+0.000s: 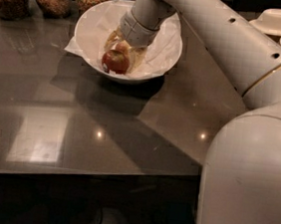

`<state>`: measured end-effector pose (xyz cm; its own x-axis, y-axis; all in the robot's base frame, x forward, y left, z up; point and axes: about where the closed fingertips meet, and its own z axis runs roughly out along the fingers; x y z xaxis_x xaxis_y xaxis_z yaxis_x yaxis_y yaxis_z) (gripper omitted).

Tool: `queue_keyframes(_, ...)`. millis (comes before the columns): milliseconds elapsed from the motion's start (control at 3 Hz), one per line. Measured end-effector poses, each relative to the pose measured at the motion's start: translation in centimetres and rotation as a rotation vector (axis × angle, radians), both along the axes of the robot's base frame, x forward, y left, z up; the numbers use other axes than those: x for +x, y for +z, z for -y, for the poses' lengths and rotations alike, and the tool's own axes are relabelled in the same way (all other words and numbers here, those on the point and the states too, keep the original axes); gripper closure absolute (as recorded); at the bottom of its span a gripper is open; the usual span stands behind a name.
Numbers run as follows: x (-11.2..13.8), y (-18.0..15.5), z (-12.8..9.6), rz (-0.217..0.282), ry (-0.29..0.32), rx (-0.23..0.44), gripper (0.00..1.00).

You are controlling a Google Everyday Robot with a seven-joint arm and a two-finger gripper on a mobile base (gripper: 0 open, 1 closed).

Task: Pick apple from white bowl

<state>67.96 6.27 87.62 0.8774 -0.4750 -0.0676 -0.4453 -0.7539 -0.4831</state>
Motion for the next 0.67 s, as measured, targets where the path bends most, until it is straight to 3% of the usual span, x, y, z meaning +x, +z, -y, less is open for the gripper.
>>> queue_keyframes(333,-0.6,0.7,-0.7,-0.008,0.015,0.011,0.9)
queue_keyframes(667,-1.1,2.4,-0.6,-0.025,0.013,0.024,1.0)
